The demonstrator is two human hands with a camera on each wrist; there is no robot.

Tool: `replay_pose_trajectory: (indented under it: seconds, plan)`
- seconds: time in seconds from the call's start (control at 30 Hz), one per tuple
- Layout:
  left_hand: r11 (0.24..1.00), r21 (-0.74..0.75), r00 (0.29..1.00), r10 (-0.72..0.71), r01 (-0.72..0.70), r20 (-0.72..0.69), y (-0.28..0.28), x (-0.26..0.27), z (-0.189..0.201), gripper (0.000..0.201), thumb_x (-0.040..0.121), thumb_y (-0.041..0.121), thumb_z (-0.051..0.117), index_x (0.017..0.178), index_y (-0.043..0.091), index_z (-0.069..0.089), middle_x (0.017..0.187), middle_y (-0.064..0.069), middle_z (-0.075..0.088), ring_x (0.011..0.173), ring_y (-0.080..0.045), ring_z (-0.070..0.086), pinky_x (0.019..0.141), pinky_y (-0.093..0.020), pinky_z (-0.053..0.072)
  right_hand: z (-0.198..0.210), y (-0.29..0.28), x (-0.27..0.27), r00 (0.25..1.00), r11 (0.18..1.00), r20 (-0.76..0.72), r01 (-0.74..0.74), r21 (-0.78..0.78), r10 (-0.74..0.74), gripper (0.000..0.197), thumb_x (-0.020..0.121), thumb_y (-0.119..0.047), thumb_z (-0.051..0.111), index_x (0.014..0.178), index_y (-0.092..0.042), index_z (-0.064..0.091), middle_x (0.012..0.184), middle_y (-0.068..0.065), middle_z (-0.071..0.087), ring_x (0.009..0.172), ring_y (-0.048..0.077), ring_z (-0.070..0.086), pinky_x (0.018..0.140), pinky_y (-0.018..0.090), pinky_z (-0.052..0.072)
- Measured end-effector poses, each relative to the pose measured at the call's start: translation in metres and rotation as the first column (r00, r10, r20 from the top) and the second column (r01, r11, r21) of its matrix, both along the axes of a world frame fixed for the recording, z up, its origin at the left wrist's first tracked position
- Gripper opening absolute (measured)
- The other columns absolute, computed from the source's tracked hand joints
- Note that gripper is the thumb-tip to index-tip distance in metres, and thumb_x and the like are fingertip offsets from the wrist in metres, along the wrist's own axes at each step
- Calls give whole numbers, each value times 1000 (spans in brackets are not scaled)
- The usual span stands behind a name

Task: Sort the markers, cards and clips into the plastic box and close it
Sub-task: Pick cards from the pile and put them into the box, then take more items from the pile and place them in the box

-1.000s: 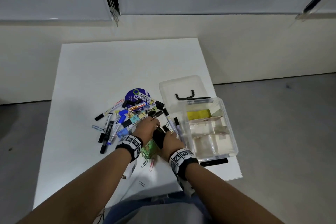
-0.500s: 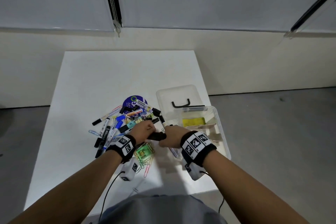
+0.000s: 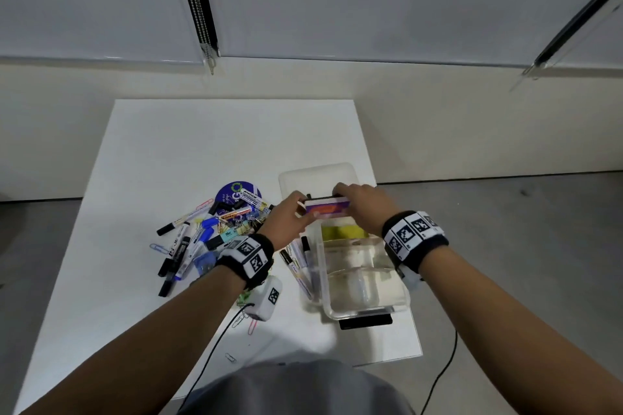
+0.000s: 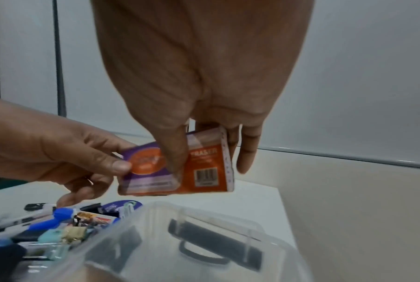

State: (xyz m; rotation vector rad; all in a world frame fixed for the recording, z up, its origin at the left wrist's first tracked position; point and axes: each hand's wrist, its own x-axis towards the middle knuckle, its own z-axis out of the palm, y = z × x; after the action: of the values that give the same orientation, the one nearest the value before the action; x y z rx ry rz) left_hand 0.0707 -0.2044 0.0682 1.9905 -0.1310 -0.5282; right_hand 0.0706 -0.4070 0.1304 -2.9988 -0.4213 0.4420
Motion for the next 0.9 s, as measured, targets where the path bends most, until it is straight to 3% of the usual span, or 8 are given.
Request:
replay_pose_trajectory:
  seconds: [0.07, 0.13, 0.2, 0.27, 0.5, 0.6, 0.73, 0.9]
  plan:
    - [989, 142, 999, 38, -37, 1, -8, 2, -6, 34, 91, 39, 62, 113, 16, 48, 94, -7, 66, 80, -23, 64, 64, -29, 49, -11, -21, 3, 999, 997, 54, 11, -71, -7, 37, 86, -5, 53, 119, -24, 49, 106, 5, 60, 99, 28, 56, 74, 34, 40]
    - [964, 262, 997, -29, 48, -77, -17, -2, -13, 36, 92, 43, 57, 111, 14, 46, 93, -10, 67, 78, -23, 65, 65, -31, 50, -26, -32, 2, 998, 986, 69, 12, -167, 0, 35, 85, -8, 58, 118, -21, 55, 112, 7, 54, 106, 28, 50, 81, 35, 43]
    - [977, 195, 978, -52, 92, -202, -27, -9, -20, 30, 95, 40, 55, 105, 13, 46, 85, -11, 68, 67, -22, 66, 61, -35, 53, -42, -33, -2, 998, 978, 41, -29, -205, 39, 32, 87, -16, 61, 118, -21, 60, 116, 8, 53, 109, 29, 48, 89, 37, 42]
    - [996, 90, 960, 1, 26, -280, -33, -14, -24, 23, 97, 33, 54, 96, 11, 48, 77, -12, 67, 59, -23, 64, 66, -43, 57, -53, -28, -5, 997, 981, -33, -77, -176, 72, 31, 88, -23, 62, 119, -22, 62, 118, 6, 56, 112, 29, 51, 92, 38, 42]
    - [995, 94, 954, 43, -16, -296, -36, -16, -23, 24, 98, 29, 52, 99, 5, 48, 79, -18, 67, 62, -28, 65, 69, -49, 58, -69, -8, -4, 960, 972, -278, -86, -220, 23, 26, 96, -22, 47, 117, -15, 60, 117, 10, 65, 110, 29, 62, 89, 36, 47]
    - [995, 98, 953, 59, -31, -298, -36, -17, -21, 29, 97, 32, 53, 104, 4, 50, 83, -22, 69, 62, -27, 66, 65, -45, 59, -66, -3, -1, 959, 959, -283, -81, -270, 2, 26, 96, -20, 47, 114, -13, 64, 118, 7, 66, 112, 26, 61, 90, 34, 47]
    - [994, 102, 966, 62, -37, -251, -11, -22, -21, 23, 99, 30, 48, 108, 8, 53, 88, -12, 66, 64, -18, 63, 56, -26, 50, -59, 6, 1, 963, 972, -267, -29, -232, -35, 29, 97, -17, 43, 117, -10, 63, 121, 8, 64, 115, 26, 60, 92, 36, 47]
    - [892, 449, 999, 39, -51, 37, 74, -35, -50, 16, 94, 8, 48, 107, 13, 56, 101, -14, 63, 74, -19, 55, 60, -28, 45, -57, 10, -4, 914, 977, -379, 70, -203, -145, 30, 94, -15, 43, 115, -9, 63, 120, 11, 65, 106, 28, 63, 86, 34, 50]
